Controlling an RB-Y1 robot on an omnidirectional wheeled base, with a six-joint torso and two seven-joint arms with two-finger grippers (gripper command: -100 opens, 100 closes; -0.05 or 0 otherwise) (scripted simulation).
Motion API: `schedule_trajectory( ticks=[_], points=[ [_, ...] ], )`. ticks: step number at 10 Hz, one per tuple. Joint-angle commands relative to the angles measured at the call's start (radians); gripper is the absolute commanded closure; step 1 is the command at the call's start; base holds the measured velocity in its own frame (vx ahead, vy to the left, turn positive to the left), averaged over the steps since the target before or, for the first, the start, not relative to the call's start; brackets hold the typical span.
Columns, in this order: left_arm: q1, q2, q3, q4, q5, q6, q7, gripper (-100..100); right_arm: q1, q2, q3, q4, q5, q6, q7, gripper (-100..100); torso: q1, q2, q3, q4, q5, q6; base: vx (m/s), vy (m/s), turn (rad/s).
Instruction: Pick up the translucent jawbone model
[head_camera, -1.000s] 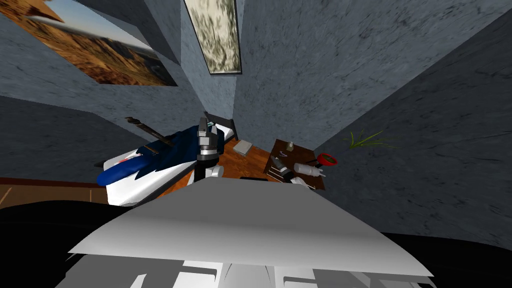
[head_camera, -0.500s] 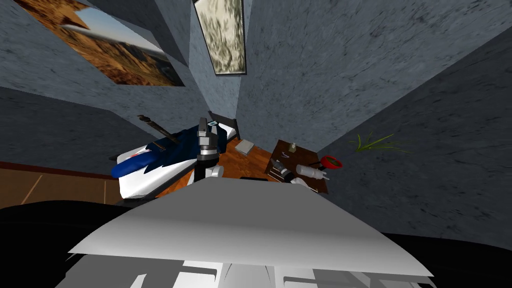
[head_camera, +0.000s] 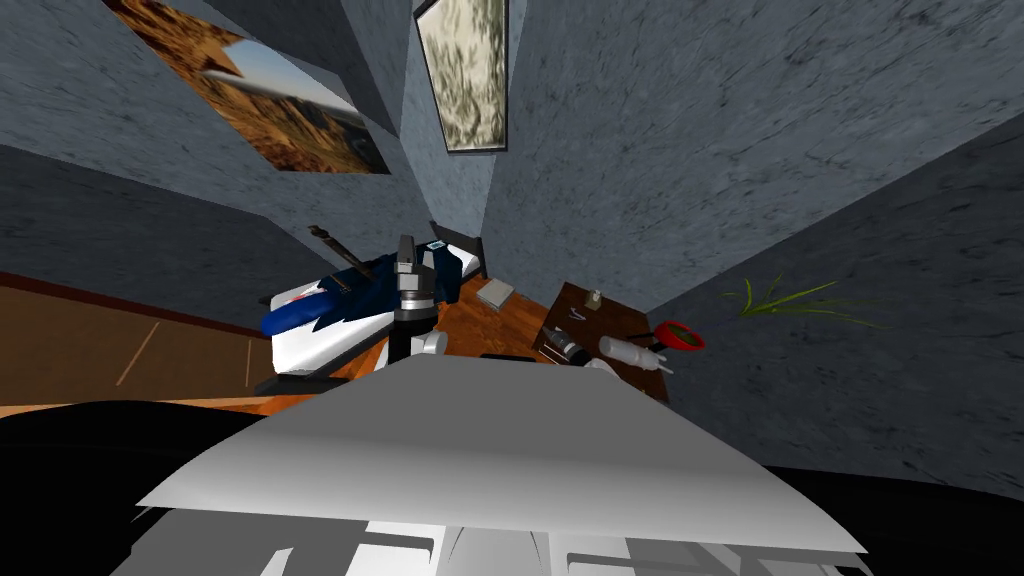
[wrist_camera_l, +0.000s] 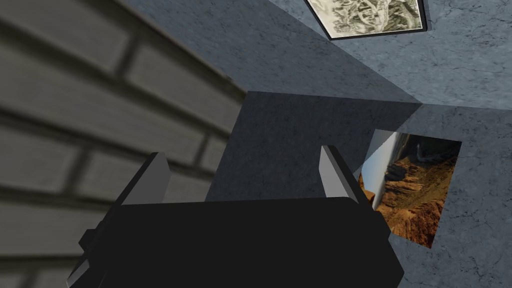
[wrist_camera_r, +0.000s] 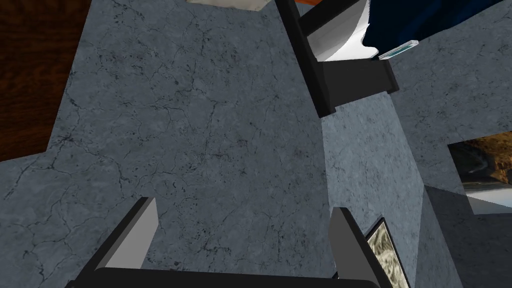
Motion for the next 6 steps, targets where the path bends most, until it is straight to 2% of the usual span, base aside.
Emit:
schedule_trajectory(
  ticks=[1, 2, 4, 5, 6],
  points=[
    [0.0, 0.0, 0.0, 0.0, 0.0, 0.0, 0.0, 0, -0.012, -0.008, 0.001, 0.018, 0.033, 0.003, -0.009, -100, 0.0, 0.0, 0.0, 0.0, 0.0, 0.0, -0.001, 0.003, -0.022],
    [0.0, 0.0, 0.0, 0.0, 0.0, 0.0, 0.0, 0, -0.022, -0.032, 0.01, 0.06, 0.072, 0.009, -0.018, -100, 0.0, 0.0, 0.0, 0.0, 0.0, 0.0, 0.002, 0.014, 0.203],
    [0.0, 0.0, 0.0, 0.0, 0.0, 0.0, 0.0, 0, -0.022, -0.032, 0.01, 0.07, 0.114, 0.009, -0.018, -100, 0.0, 0.0, 0.0, 0.0, 0.0, 0.0, 0.005, 0.004, 0.068],
    [0.0, 0.0, 0.0, 0.0, 0.0, 0.0, 0.0, 0, -0.032, -0.056, 0.018, 0.121, 0.152, 0.014, -0.026, -100, 0.0, 0.0, 0.0, 0.0, 0.0, 0.0, 0.008, 0.011, 0.247],
    [0.0, 0.0, 0.0, 0.0, 0.0, 0.0, 0.0, 0, -0.032, -0.056, 0.018, 0.121, 0.18, 0.014, -0.026, -100, 0.0, 0.0, 0.0, 0.0, 0.0, -0.001, 0.011, 0.003, 0.116]
  ],
)
